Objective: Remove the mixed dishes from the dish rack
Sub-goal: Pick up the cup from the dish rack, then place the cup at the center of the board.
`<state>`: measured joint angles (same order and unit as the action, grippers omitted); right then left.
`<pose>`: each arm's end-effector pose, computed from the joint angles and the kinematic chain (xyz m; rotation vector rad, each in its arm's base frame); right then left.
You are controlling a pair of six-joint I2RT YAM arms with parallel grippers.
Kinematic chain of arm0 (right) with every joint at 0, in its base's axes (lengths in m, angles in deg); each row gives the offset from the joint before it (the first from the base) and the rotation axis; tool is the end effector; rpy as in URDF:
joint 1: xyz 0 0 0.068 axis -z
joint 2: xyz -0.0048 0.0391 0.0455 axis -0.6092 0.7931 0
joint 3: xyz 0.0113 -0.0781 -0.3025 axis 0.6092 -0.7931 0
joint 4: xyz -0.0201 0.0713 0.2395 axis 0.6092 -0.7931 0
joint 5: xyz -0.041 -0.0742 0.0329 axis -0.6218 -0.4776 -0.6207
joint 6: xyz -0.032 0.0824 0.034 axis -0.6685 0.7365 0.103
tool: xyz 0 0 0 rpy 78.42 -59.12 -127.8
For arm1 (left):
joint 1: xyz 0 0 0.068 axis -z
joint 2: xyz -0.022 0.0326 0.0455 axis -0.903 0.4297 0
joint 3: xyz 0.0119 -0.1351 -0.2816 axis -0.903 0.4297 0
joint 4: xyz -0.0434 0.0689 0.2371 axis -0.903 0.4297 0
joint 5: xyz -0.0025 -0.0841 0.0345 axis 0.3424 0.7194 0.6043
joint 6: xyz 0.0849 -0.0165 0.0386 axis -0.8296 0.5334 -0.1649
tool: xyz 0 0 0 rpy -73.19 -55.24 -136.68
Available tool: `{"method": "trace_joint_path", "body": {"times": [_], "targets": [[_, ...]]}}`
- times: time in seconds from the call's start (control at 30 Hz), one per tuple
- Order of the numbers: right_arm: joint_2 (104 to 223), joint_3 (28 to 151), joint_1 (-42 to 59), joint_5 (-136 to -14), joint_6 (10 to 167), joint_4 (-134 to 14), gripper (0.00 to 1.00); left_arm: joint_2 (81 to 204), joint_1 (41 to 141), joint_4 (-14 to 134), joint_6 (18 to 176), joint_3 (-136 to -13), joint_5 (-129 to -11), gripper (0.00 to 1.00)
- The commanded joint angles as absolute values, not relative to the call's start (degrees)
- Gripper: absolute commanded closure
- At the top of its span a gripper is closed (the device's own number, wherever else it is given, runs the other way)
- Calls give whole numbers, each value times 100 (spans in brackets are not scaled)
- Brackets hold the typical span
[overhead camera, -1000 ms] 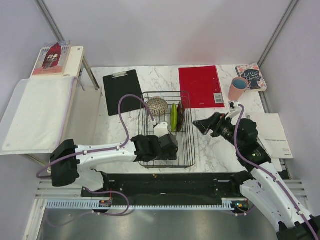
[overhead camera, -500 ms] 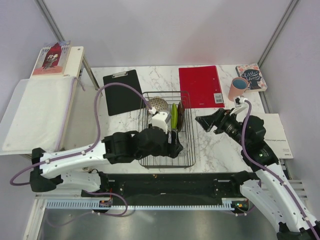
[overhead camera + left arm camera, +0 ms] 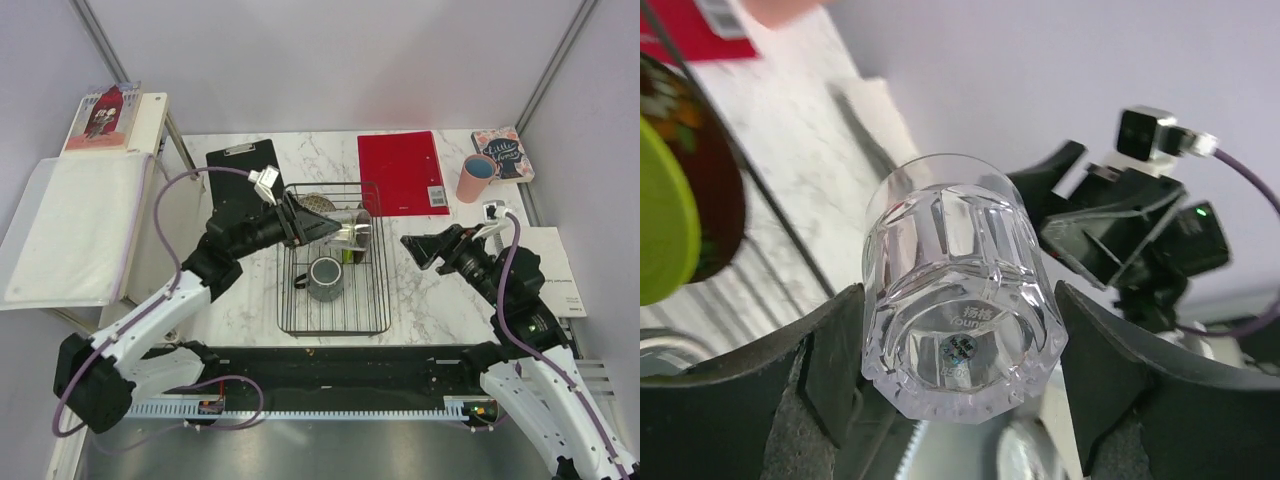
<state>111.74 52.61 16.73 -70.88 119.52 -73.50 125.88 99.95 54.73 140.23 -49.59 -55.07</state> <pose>0.1158 0.0624 0.3489 0.0938 1.7280 0.9345 0.1873 -0.1741 0.3769 0.0408 1.8677 -1.4758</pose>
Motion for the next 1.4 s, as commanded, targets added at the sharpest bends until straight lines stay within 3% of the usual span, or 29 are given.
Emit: {"method": "trace_joint_path", "body": {"times": [0.0, 0.1, 0.17, 0.67, 1.1, 1.13, 1.2, 1.23, 1.27, 1.37], "targets": [[11024, 5079, 1661, -6681, 12069, -7111, 17, 13589, 9830, 612, 16371, -4544, -3025, 98], [10936, 5008, 1661, -6558, 12096, -6971, 16, 14197, 9839, -966, 17270, -4535, -2787, 98], [10919, 4991, 1670, -6497, 12139, -6874, 16, 14357, 9839, -1183, 17405, -4587, -2752, 98], [11024, 4648, 1670, -5636, 13202, -4546, 18, 14719, 9918, -1236, 17388, -4526, -2769, 98], [12455, 4595, 1635, -4782, 13705, -3217, 24, 14868, 10076, -1271, 17353, -4500, -2804, 98], [12526, 4639, 1591, -4782, 13695, -3200, 26, 14877, 10085, -1271, 17353, -4517, -2804, 98], [12650, 4665, 1582, -4808, 13660, -3165, 40, 14894, 10120, -1245, 17344, -4535, -2796, 98], [12676, 4683, 1565, -4852, 13643, -3173, 51, 14894, 10120, -1219, 17335, -4544, -2787, 98], [12685, 4700, 1573, -4887, 13616, -3234, 74, 14886, 10129, -1184, 17309, -4535, -2769, 98], [12650, 4727, 1556, -4949, 13485, -3507, 99, 14824, 10129, -930, 17169, -4552, -2725, 98]]}}
